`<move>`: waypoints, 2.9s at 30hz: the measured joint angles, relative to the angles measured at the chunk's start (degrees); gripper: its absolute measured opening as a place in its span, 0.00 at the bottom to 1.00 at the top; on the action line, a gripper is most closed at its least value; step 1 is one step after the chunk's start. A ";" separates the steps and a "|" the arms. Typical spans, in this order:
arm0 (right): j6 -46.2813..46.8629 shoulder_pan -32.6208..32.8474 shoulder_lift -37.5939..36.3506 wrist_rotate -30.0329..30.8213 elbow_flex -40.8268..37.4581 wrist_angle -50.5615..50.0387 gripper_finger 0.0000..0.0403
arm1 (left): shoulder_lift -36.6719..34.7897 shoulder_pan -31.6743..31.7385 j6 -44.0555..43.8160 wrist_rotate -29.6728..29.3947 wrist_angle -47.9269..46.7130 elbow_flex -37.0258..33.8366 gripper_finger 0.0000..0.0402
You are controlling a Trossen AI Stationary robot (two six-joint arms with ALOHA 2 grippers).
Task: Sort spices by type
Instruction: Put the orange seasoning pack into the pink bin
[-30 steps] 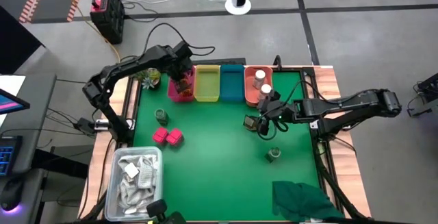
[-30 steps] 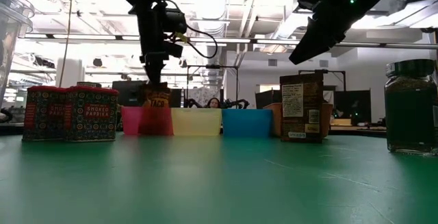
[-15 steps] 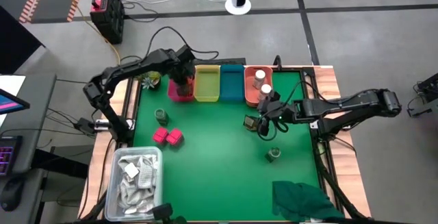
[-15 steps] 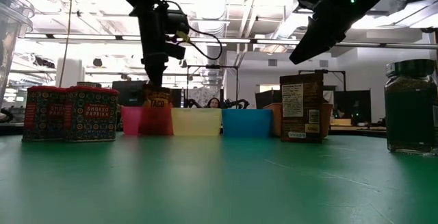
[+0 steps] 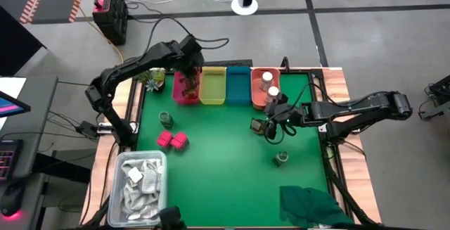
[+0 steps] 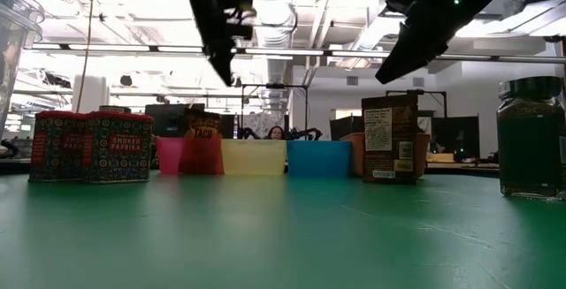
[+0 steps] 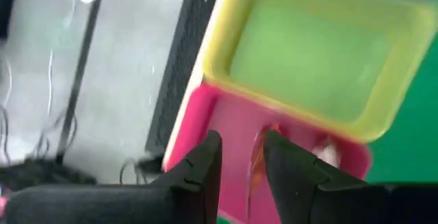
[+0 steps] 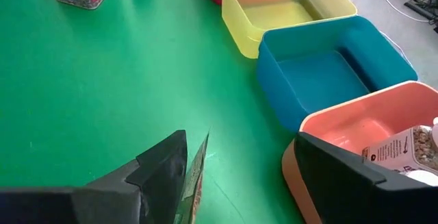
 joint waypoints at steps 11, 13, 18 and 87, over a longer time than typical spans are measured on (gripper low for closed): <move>0.79 -5.42 0.60 -5.50 0.06 -4.69 0.73 | 0.00 -12.20 -0.81 8.49 0.62 2.67 0.25; 0.94 -5.28 1.11 -7.31 0.06 -6.26 0.72 | 0.00 -13.82 -2.31 12.78 0.63 1.02 0.25; 1.05 -4.35 0.54 -7.47 0.06 -8.64 0.71 | 0.02 -17.42 -2.86 18.46 6.95 -3.68 0.25; -3.61 4.91 2.71 -7.93 2.38 -2.66 0.05 | 7.13 -31.38 -8.25 16.47 59.40 -16.11 0.47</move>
